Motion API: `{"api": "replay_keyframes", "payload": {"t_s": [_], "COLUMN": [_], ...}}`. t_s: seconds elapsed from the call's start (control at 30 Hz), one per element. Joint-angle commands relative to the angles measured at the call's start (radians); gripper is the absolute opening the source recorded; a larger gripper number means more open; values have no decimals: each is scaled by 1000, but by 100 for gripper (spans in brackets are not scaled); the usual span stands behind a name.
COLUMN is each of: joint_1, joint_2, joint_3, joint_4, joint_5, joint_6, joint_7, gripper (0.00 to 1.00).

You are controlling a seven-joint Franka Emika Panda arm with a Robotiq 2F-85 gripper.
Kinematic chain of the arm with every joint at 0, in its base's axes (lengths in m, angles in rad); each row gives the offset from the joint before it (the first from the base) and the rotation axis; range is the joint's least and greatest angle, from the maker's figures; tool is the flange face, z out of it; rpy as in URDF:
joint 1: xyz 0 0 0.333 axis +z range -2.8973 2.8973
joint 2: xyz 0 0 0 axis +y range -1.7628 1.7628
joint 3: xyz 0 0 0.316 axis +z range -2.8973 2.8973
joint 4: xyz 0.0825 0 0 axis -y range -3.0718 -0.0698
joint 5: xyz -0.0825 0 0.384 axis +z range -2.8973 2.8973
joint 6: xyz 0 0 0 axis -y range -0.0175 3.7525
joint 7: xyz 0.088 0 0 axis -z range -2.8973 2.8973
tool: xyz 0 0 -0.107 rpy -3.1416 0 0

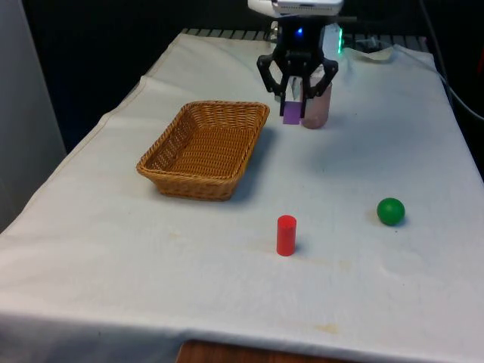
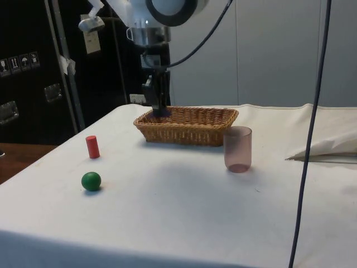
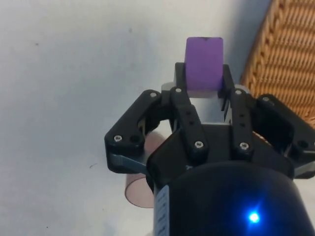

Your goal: Pick up the triangular block and place it into the basket.

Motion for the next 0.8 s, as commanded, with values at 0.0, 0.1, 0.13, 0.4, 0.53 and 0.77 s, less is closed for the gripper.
{"api": "replay_keyframes", "payload": {"t_s": [0.0,0.1,0.13,0.4,0.53,0.77], "joint_1": [-4,-7,-9,-11,-25,-30], "joint_2": [0,2,3,13,24,36], "joint_3": [1,-6,-9,-47,-69,-104], "joint_4": [-2,-2,-1,-1,0,3], "joint_5": [9,8,8,0,11,13], "joint_6": [6,4,4,1,4,4], "joint_7": [-11,-18,-21,-43,-79,-109], "gripper": [33,33,33,33,33,33]}}
